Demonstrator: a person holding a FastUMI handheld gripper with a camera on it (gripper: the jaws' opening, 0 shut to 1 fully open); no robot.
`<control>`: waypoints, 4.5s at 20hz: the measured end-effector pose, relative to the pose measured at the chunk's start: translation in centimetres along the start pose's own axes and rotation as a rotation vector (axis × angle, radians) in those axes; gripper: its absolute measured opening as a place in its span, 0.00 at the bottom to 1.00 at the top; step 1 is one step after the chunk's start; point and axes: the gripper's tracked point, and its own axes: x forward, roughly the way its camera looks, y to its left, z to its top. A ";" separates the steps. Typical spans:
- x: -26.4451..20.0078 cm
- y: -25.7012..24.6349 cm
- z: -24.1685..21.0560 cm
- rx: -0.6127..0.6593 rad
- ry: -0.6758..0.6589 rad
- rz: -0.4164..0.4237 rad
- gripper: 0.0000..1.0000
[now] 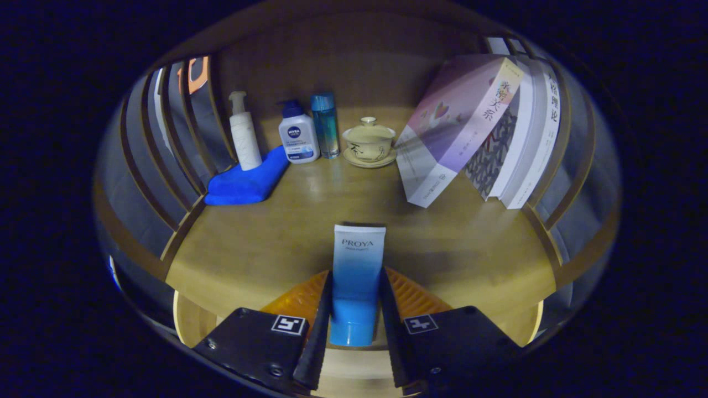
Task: Pull open the drawer, take out the items inside it, and place them on the countertop above the cabinet.
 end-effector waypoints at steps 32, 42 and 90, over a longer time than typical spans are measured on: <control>-23.6 -3.8 -14.7 -0.088 -0.729 -0.053 0.98; -23.8 -6.9 -22.4 -0.024 -0.669 -0.090 0.98; -14.3 -0.7 -27.3 -0.080 -0.539 -0.072 0.99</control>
